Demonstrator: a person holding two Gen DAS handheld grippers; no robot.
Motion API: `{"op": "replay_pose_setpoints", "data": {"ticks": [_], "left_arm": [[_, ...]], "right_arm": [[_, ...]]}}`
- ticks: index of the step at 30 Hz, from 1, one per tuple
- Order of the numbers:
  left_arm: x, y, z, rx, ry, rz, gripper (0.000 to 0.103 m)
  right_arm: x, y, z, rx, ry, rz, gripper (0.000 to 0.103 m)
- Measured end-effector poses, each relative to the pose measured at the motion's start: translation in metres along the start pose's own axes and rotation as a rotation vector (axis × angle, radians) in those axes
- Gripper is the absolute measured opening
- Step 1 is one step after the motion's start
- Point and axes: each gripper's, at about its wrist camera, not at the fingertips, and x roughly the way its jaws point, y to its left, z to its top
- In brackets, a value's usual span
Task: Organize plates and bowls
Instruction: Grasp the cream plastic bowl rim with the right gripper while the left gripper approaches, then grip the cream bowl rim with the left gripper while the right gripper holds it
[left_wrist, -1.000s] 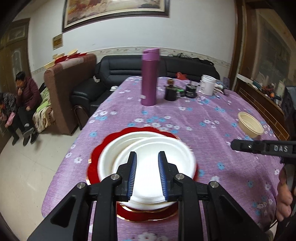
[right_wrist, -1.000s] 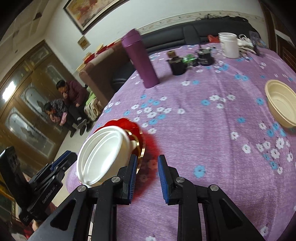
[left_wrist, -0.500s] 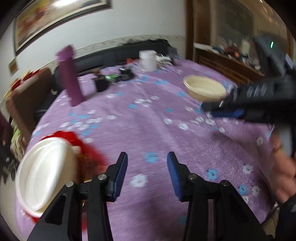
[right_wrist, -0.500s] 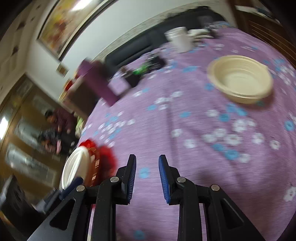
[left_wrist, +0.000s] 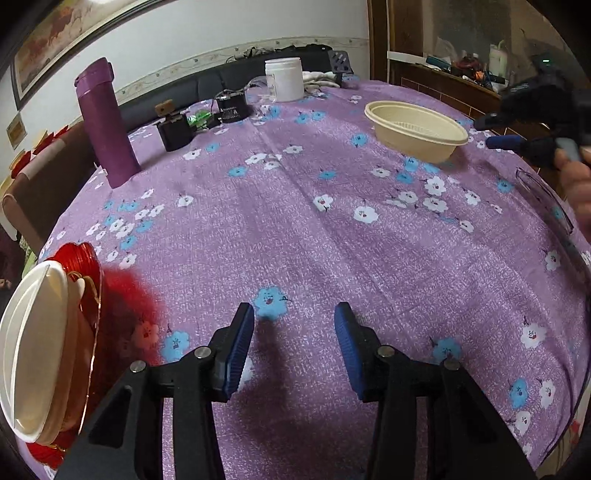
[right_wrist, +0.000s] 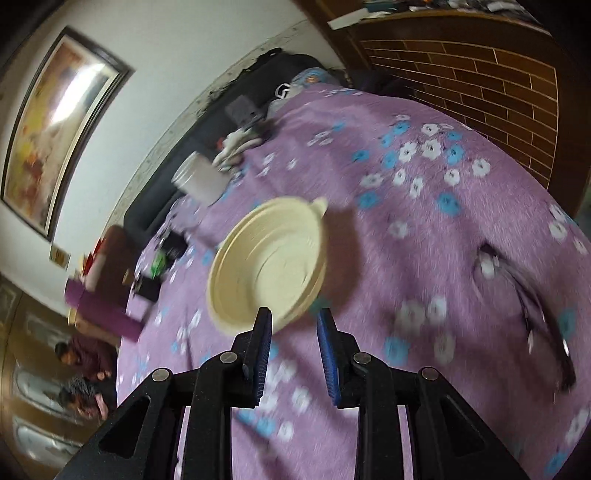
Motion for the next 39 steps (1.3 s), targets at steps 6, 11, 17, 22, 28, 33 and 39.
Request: {"op": "replay_pose_setpoints", "data": {"ticks": [6, 11, 17, 22, 28, 33, 39], "left_arm": [[-0.001, -0.001, 0.001, 0.010, -0.010, -0.008, 0.044], [-0.008, -0.001, 0.001, 0.006, -0.054, -0.012, 0.044], [-0.021, 0.009, 0.001, -0.045, -0.106, -0.061, 0.047], [-0.038, 0.015, 0.007, -0.072, -0.140, -0.099, 0.053], [-0.035, 0.021, 0.013, -0.080, -0.127, -0.083, 0.059], [-0.020, 0.028, 0.020, -0.104, -0.087, -0.089, 0.059], [-0.007, 0.025, 0.030, -0.124, -0.056, -0.120, 0.047]], "right_arm": [[0.045, -0.014, 0.016, 0.037, 0.055, 0.031, 0.023], [0.028, -0.001, -0.007, 0.010, 0.047, 0.100, 0.009], [-0.005, 0.030, -0.059, -0.060, 0.106, 0.214, 0.009], [-0.008, 0.049, -0.099, -0.115, 0.187, 0.271, 0.009], [0.014, 0.071, -0.132, -0.210, 0.293, 0.279, 0.013], [0.003, 0.077, -0.136, -0.283, 0.216, 0.192, 0.024], [-0.002, 0.074, -0.134, -0.309, 0.165, 0.167, 0.026]]}}
